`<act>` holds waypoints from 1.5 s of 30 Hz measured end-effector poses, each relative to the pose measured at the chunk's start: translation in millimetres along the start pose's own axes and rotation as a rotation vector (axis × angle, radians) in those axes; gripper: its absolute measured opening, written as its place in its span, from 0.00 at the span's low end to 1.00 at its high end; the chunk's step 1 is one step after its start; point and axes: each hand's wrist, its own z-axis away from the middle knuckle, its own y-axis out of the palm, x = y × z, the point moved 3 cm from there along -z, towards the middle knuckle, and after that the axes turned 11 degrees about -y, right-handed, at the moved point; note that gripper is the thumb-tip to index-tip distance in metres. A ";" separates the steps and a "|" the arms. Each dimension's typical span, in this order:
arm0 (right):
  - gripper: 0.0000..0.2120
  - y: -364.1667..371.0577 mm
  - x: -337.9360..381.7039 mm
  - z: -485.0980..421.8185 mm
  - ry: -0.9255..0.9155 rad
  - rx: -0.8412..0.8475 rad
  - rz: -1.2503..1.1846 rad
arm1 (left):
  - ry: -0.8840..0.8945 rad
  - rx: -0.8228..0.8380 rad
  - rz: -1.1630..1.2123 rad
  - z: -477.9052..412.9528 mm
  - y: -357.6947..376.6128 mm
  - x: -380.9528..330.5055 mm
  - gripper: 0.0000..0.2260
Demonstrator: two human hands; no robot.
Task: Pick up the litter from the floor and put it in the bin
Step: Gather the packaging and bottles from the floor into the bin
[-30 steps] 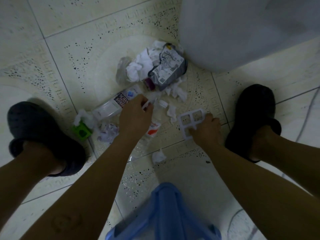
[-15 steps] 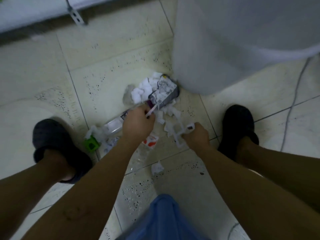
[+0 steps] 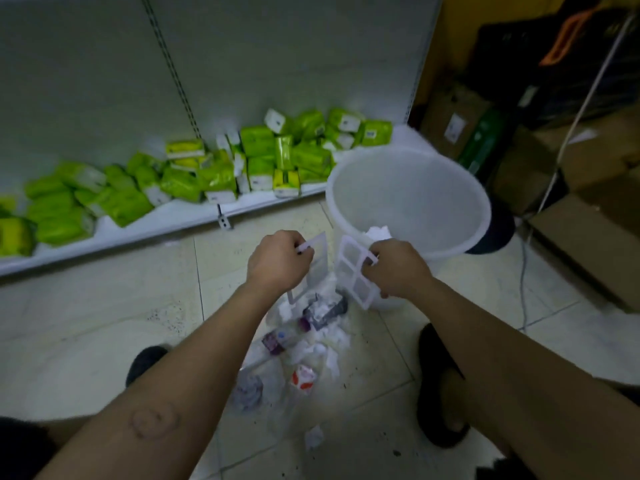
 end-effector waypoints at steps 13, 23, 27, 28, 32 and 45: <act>0.12 -93.6 -55.9 10.6 0.088 -0.267 -0.148 | 0.212 -0.104 -0.146 -0.4 -19.6 -109.1 0.09; 0.10 -110.8 -111.3 -8.1 0.213 -0.504 -0.232 | 0.242 -0.224 -0.145 -44.8 17.6 -168.1 0.09; 0.31 -99.3 -118.9 -13.2 0.205 -0.315 -0.249 | 0.227 -0.229 -0.128 -58.8 38.9 -174.3 0.09; 0.33 -95.7 -120.1 -13.3 0.198 -0.277 -0.229 | 0.211 -0.183 -0.129 -61.3 47.3 -173.7 0.11; 0.36 -87.0 -124.2 -11.7 0.181 -0.201 -0.189 | 0.195 0.015 -0.214 -61.5 79.6 -165.8 0.30; 0.40 -59.6 -72.1 7.3 0.042 0.014 -0.111 | 0.268 0.030 -0.349 -1.4 42.3 -87.9 0.30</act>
